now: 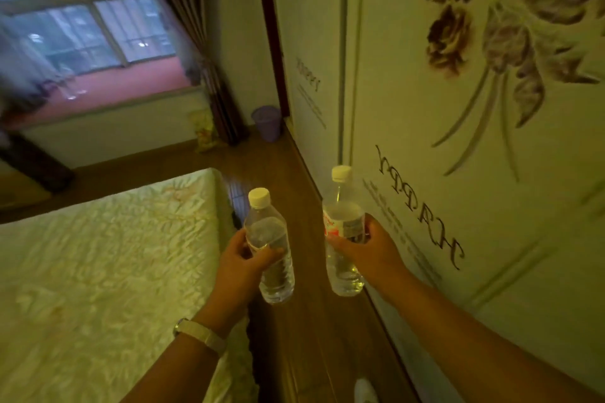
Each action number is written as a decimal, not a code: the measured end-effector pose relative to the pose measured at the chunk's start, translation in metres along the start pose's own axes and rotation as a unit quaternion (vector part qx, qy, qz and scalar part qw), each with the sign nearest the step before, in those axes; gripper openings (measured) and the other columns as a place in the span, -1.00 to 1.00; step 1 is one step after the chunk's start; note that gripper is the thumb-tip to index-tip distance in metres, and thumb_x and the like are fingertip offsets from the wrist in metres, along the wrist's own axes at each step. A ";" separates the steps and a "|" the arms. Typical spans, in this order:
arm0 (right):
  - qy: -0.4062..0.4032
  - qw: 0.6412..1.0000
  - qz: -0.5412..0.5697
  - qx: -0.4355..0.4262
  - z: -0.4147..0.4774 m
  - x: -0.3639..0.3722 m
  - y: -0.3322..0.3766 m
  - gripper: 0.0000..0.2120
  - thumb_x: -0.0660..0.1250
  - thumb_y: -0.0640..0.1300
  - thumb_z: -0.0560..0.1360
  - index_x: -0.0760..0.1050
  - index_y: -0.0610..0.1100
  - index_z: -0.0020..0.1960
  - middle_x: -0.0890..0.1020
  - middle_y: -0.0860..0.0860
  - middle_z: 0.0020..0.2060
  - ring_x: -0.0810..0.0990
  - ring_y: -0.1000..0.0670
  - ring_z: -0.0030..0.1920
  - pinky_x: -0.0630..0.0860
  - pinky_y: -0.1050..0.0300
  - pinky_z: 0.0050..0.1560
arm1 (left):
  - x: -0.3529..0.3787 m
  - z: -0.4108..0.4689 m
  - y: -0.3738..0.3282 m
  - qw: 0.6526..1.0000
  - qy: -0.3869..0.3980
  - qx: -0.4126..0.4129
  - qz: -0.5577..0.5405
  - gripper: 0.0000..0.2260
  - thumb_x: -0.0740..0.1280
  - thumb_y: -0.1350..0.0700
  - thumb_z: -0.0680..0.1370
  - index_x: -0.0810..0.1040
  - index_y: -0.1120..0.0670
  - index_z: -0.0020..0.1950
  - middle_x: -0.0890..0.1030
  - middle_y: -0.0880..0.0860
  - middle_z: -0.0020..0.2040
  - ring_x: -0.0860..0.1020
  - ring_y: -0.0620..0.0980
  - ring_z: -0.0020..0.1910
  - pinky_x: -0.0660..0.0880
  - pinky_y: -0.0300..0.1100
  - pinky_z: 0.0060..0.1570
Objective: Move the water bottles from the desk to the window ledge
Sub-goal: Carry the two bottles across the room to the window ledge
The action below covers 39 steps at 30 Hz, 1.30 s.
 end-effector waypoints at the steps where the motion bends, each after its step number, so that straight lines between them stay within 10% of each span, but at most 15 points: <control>1: 0.013 1.000 -0.002 -0.006 0.017 0.003 0.005 -0.44 0.54 0.04 0.36 0.46 -0.02 0.29 0.64 0.04 0.10 0.62 0.01 0.10 0.56 0.15 0.01 | 0.000 0.009 -0.004 1.000 -0.017 -0.001 -0.004 -0.62 0.53 0.27 0.39 0.59 0.01 0.16 0.71 0.02 0.01 0.68 0.03 0.01 0.58 -0.08 -0.05; 15: 0.147 0.989 -0.019 -0.025 0.182 0.080 0.064 -0.44 0.54 0.04 0.36 0.45 -0.01 0.29 0.63 0.06 0.08 0.62 0.06 0.05 0.58 0.12 -0.01 | -0.059 0.135 -0.027 0.985 -0.171 -0.010 -0.035 -0.56 0.58 0.21 0.29 0.60 -0.02 0.13 0.72 0.05 0.02 0.69 0.02 -0.02 0.57 -0.03 -0.03; 39: 0.128 0.988 -0.076 -0.046 0.510 0.308 0.163 -0.48 0.52 -0.12 0.41 0.44 -0.07 0.32 0.61 0.04 0.09 0.60 0.04 0.09 0.51 0.24 -0.03 | -0.252 0.508 -0.057 0.989 -0.140 0.000 -0.052 -0.64 0.54 0.22 0.39 0.59 -0.02 0.14 0.70 0.04 0.02 0.68 -0.02 -0.02 0.58 -0.04 -0.02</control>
Point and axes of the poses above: each hand's wrist, its own z-axis towards the middle knuckle, its own x-axis out of the palm, y = z × x, the point moved 7 cm from there along z, towards the middle knuckle
